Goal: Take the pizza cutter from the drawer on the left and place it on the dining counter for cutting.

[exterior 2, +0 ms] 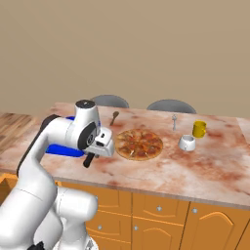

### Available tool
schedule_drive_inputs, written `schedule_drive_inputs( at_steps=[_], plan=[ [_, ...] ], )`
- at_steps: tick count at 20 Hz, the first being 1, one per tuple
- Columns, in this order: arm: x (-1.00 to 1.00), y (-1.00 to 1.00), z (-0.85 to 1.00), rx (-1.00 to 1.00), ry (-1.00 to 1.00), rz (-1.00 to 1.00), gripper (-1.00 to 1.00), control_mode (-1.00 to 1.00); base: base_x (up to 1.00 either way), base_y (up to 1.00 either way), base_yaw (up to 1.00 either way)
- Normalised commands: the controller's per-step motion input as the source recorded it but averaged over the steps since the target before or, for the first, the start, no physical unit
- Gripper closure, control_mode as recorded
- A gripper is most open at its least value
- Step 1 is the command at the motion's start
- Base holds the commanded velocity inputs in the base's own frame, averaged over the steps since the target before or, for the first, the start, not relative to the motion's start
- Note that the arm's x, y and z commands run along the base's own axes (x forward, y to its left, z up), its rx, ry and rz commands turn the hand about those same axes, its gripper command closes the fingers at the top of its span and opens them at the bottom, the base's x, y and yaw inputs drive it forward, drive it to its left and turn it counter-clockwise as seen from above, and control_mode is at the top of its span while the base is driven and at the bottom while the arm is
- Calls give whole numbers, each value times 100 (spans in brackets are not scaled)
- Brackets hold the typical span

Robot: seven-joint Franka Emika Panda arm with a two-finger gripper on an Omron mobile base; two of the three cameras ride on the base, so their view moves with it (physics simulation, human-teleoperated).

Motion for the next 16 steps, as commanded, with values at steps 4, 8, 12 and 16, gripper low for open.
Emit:
schedule_drive_inputs(
  at_steps=[4, 8, 12, 16],
  plan=[
    [59, 0, -40, -2, 0, 2, 100, -100, 0, 0, 0],
    [72, 4, -40, -3, 0, 2, 100, -100, 0, 0, 0],
    [66, 4, -53, -1, 6, 2, 100, -100, 0, 0, 0],
    [65, 0, -53, 0, 7, 4, 100, -100, 0, 0, 0]
  ],
)
